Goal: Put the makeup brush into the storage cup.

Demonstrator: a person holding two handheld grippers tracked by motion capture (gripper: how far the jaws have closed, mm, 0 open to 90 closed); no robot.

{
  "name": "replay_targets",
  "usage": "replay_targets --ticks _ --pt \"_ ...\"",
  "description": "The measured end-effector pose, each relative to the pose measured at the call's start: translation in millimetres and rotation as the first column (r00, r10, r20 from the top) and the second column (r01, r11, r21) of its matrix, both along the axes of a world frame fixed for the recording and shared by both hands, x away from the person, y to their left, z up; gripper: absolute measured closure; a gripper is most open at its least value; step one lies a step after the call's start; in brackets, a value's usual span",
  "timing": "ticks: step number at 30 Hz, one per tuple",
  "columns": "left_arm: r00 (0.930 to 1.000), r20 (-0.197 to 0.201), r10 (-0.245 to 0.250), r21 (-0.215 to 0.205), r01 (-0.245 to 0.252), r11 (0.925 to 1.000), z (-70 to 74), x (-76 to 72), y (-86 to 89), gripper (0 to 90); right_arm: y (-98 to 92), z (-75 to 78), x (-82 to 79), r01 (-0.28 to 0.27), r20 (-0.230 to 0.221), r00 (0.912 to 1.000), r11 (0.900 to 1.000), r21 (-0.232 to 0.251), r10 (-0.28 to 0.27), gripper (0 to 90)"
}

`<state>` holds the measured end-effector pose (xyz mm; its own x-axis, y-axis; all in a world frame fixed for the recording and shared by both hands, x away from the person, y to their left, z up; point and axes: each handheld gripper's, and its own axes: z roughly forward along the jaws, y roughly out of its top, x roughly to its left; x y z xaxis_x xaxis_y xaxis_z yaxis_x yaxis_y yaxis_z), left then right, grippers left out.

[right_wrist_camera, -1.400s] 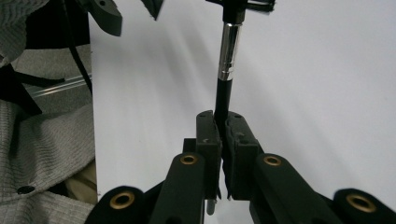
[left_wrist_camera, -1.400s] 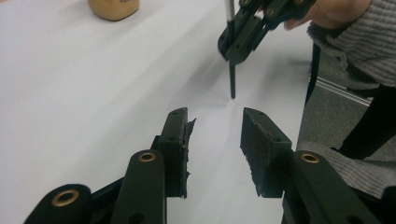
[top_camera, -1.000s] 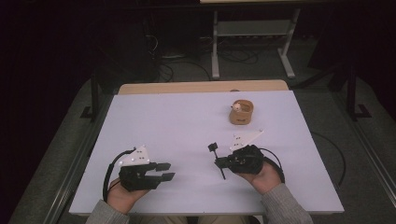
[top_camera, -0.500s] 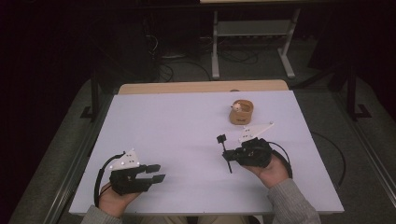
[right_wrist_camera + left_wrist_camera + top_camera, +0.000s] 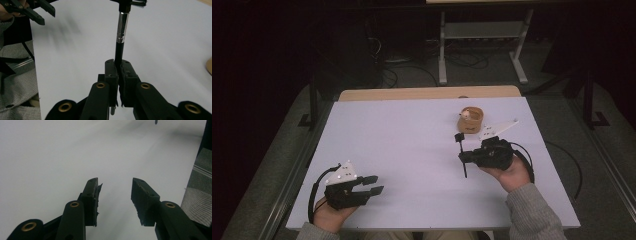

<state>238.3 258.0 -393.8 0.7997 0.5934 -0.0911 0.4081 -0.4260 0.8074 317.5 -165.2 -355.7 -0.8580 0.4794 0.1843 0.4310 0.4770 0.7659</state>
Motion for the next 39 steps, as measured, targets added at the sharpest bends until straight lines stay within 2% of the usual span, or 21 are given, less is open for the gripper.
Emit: replay_targets --ticks 1,11,14,19,22,39 --pt "1.0000 -0.001 0.004 -0.001 -0.004 1.0000 0.0 0.0 1.2 56.9 -0.8 0.2 1.8 -0.003 0.012 0.9999 1.000 -0.002 0.003 84.8" --pt "0.9996 0.014 0.027 0.002 -0.027 0.9996 -0.8 1.8 7.2 55.6 -0.3 8.2 8.1 -0.019 -0.012 0.9998 1.000 -0.025 0.018 84.8" --pt "0.9994 0.002 0.035 0.005 -0.035 0.9994 -1.7 2.1 8.1 55.5 -1.9 9.1 9.3 -0.031 -0.006 0.9995 0.999 -0.015 0.031 84.8" --pt "0.9992 0.007 0.039 -0.003 -0.039 0.9992 -1.7 3.2 9.1 55.2 -5.7 12.2 12.3 -0.035 -0.003 0.9994 0.999 -0.011 0.035 84.8" --pt "0.9992 0.013 0.037 -0.001 -0.037 0.9993 -1.1 3.7 9.1 55.2 -8.1 17.5 15.9 -0.027 -0.008 0.9996 0.999 -0.019 0.027 84.8" --pt "0.9991 0.018 0.040 0.004 -0.040 0.9992 -0.7 4.8 10.2 54.7 -17.2 46.0 35.4 0.007 0.035 0.9994 1.000 -0.021 -0.006 84.8"
